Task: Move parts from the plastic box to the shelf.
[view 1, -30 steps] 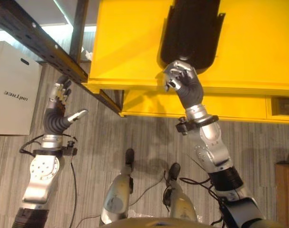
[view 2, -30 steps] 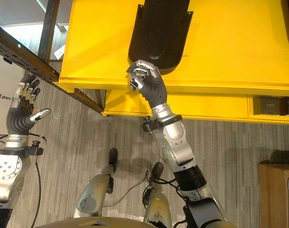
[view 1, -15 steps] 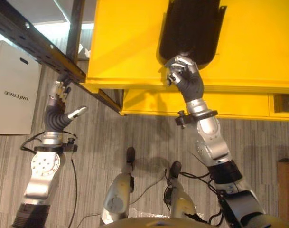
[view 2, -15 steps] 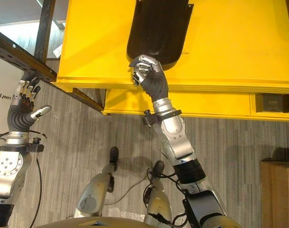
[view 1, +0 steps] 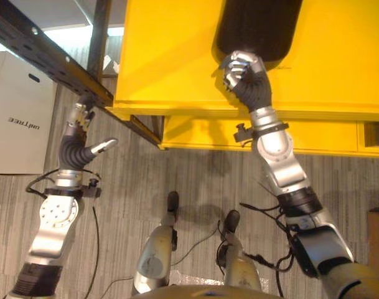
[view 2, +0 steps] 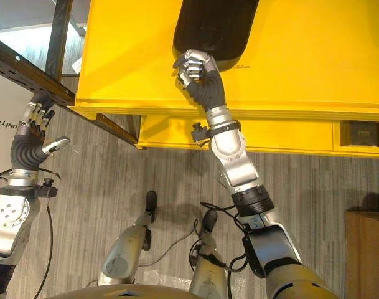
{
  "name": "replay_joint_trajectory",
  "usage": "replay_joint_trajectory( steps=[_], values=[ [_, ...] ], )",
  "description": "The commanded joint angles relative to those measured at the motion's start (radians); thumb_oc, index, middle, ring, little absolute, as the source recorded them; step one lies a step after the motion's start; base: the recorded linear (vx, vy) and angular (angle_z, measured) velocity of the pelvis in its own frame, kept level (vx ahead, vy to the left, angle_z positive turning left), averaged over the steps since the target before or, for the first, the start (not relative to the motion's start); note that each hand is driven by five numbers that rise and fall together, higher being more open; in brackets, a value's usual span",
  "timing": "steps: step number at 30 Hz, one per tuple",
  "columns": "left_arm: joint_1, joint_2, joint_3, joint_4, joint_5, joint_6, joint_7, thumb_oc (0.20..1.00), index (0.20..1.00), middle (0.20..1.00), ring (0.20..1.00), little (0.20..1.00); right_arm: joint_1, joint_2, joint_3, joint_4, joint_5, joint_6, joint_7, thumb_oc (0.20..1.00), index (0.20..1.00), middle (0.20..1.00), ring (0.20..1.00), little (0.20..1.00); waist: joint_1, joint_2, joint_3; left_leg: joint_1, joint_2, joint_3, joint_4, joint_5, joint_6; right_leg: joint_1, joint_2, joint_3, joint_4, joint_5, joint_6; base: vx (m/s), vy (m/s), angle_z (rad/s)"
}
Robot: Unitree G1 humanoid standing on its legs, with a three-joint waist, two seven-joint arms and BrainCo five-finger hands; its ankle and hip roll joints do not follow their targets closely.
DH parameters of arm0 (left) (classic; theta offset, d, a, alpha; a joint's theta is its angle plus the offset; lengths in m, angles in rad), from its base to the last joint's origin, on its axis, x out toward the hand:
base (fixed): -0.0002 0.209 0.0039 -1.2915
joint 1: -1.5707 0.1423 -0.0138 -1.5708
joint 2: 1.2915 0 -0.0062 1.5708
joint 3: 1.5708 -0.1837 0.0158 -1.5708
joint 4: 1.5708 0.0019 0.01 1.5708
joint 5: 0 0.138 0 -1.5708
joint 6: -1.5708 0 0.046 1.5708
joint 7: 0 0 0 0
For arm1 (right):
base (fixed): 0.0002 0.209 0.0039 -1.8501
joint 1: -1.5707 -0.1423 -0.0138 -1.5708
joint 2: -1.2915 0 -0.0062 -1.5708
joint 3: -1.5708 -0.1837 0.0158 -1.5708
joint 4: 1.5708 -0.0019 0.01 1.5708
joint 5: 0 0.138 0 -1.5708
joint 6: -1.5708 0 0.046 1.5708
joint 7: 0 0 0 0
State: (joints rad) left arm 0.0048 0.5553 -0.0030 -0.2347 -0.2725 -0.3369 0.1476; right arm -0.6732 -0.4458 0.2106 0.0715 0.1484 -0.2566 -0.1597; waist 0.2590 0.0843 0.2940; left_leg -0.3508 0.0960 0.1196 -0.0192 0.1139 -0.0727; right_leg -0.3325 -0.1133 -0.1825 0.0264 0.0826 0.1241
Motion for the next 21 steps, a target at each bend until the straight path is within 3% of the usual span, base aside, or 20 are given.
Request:
replay_joint_trajectory(
  steps=[1, 8, 11, 14, 18, 21],
  values=[
    [-0.050, 0.022, -0.033, -0.022, 0.001, -0.049, 0.007, 1.000, 1.000, 1.000, 1.000, 1.000, -0.065, -0.010, -0.008, -0.036, -0.041, -0.035, -0.037, 0.200, 0.200, 0.200, 0.200, 0.200, 0.008, 0.009, -0.019, 0.068, 0.022, 0.079, 0.068, -0.172, -0.036, -0.088, 0.015, 0.004, 0.114, -0.086, 0.121, 0.00, 0.000, 0.00],
    [-0.061, 0.022, -0.033, -0.033, 0.016, -0.041, 0.008, 1.000, 1.000, 1.000, 1.000, 1.000, 0.017, -0.010, 0.005, -0.084, -0.023, -0.038, 0.007, 0.200, 0.200, 0.200, 0.200, 0.200, -0.006, -0.008, -0.026, 0.086, 0.020, 0.082, 0.074, -0.185, -0.028, -0.068, 0.017, 0.012, 0.120, -0.091, 0.125, 0.00, 0.002, 0.01],
    [-0.048, 0.005, -0.020, -0.052, 0.020, -0.026, -0.004, 1.000, 1.000, 1.000, 1.000, 1.000, 0.225, 0.033, -0.014, -0.250, 0.064, -0.058, 0.112, 0.200, 0.200, 0.200, 0.200, 0.200, -0.034, -0.032, -0.040, 0.117, 0.016, 0.090, 0.081, -0.206, -0.020, -0.036, 0.014, 0.025, 0.124, -0.098, 0.129, 0.05, 0.028, 0.00],
    [-0.019, 0.003, -0.005, -0.061, 0.046, -0.012, -0.010, 1.000, 1.000, 1.000, 1.000, 1.000, 0.356, 0.022, -0.036, -0.372, 0.078, -0.069, 0.182, 0.200, 0.200, 0.200, 0.200, 0.200, -0.063, -0.058, -0.058, 0.162, 0.018, 0.102, 0.097, -0.239, -0.017, 0.007, 0.010, 0.038, 0.126, -0.108, 0.133, 0.07, 0.020, -0.07],
    [-0.007, 0.004, 0.004, -0.068, 0.064, -0.013, -0.008, 1.000, 1.000, 1.000, 1.000, 1.000, 0.401, 0.011, -0.043, -0.409, 0.076, -0.074, 0.200, 0.200, 0.200, 0.200, 0.200, 0.200, -0.072, -0.070, -0.066, 0.176, 0.016, 0.107, 0.103, -0.245, -0.016, 0.023, 0.004, 0.042, 0.123, -0.105, 0.136, 0.03, 0.021, -0.11],
    [0.053, -0.007, 0.052, -0.098, 0.105, -0.014, -0.006, 1.000, 1.000, 1.000, 1.000, 1.000, 0.576, -0.025, -0.131, -0.506, 0.027, -0.095, 0.227, 0.200, 0.200, 0.200, 0.200, 0.200, -0.119, -0.107, -0.107, 0.256, 0.023, 0.145, 0.123, -0.287, -0.016, 0.088, 0.000, 0.061, 0.127, -0.122, 0.138, 0.09, 0.061, -0.21]
  ],
)
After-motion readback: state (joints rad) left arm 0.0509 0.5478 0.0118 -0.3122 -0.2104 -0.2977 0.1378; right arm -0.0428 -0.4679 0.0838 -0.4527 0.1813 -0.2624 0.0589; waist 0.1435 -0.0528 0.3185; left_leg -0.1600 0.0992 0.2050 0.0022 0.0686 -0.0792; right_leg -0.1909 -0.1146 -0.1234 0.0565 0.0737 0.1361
